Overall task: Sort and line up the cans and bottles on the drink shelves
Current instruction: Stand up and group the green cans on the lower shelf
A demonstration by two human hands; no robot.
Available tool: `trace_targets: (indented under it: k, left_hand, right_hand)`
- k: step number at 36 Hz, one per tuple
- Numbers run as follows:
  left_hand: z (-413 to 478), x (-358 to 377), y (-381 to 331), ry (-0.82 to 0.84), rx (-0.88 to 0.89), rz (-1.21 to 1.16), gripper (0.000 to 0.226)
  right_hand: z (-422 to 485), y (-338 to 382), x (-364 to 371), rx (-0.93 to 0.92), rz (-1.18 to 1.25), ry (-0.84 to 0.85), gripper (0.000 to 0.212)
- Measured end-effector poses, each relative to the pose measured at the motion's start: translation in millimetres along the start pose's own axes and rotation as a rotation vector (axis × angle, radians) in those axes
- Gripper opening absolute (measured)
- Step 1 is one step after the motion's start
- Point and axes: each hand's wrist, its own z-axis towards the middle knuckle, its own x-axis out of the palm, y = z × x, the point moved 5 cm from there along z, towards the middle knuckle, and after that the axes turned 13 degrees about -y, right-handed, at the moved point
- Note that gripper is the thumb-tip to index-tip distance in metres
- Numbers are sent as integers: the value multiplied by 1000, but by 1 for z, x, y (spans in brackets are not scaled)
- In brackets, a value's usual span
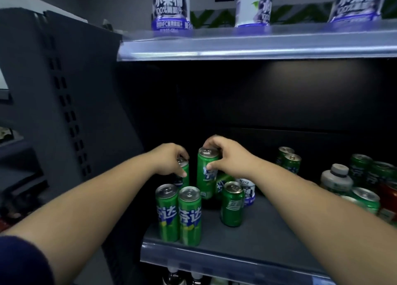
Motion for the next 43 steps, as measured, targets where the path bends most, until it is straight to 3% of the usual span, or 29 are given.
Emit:
trace_targets:
  k: [8, 15, 21, 29, 37, 43]
  left_hand:
    - [3, 31, 12, 50, -44, 2, 61]
    - [4, 31, 12, 126, -51, 25, 58]
    - [4, 25, 13, 140, -164, -198, 14]
    - [4, 31, 18, 121, -278, -260, 16]
    - [1, 26, 18, 217, -191, -139, 22]
    - [-2, 21, 15, 187, -151, -46, 24]
  right_hand:
    - [-7, -31, 49, 58, -124, 116, 49]
    - [-9, -40, 56, 65, -115, 84, 51]
    - [-3, -34, 53, 70, -128, 223, 69]
    - [1, -34, 55, 100, -198, 284, 64]
    - [-3, -32, 56, 68, -176, 287, 56]
    - [-5, -27, 60, 30, -170, 317, 53]
